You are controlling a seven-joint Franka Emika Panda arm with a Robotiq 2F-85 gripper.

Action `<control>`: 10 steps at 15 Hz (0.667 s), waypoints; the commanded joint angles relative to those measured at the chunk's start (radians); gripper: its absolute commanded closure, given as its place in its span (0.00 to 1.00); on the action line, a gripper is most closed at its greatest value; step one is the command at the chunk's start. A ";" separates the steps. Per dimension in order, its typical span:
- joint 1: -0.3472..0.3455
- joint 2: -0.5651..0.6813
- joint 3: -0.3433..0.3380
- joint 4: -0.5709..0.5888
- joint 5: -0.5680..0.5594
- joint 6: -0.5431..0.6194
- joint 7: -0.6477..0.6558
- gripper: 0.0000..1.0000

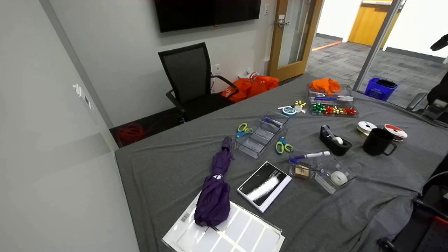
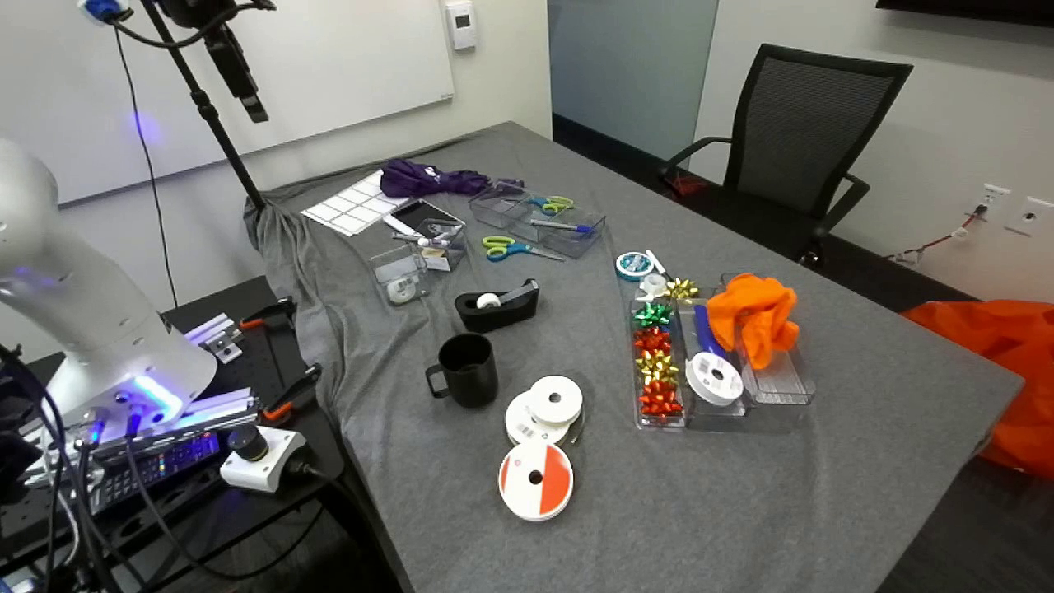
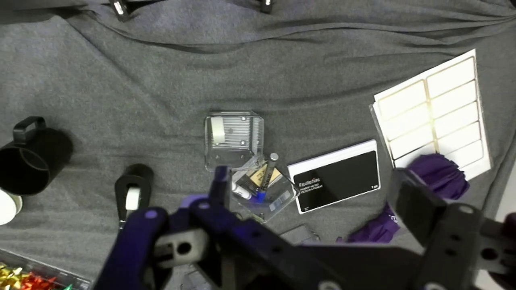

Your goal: Pick up the black mug and move it forward on the table

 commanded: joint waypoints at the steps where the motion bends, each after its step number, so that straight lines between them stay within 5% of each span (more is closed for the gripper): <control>1: -0.060 -0.005 -0.058 -0.039 -0.085 0.050 -0.133 0.00; 10: -0.075 0.002 -0.091 -0.031 -0.124 0.064 -0.180 0.00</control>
